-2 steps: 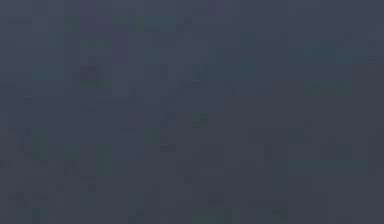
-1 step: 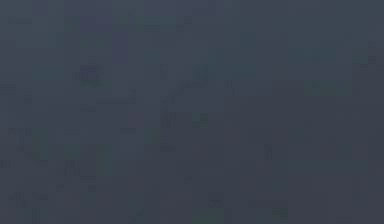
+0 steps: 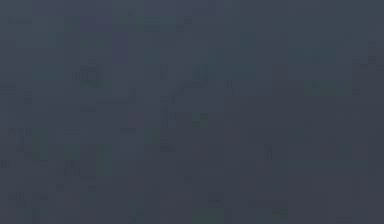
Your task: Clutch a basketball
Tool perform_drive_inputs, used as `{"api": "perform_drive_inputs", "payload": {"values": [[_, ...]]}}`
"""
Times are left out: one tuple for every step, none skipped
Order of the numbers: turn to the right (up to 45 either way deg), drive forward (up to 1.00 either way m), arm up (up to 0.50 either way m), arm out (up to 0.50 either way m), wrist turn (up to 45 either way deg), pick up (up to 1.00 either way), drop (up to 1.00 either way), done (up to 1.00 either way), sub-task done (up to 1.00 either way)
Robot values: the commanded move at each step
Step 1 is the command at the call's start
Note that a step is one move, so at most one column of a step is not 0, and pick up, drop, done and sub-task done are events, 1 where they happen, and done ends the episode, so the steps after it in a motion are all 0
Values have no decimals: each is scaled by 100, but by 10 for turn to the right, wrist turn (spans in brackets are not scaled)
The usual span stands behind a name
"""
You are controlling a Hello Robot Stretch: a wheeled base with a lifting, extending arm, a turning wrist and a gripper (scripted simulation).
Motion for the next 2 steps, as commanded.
{"api": "perform_drive_inputs", "payload": {"values": [[0, 0, 0, 0, 450, 0, 0, 0, 0], [0, 0, 0, 0, 450, 0, 0, 0, 0]]}}
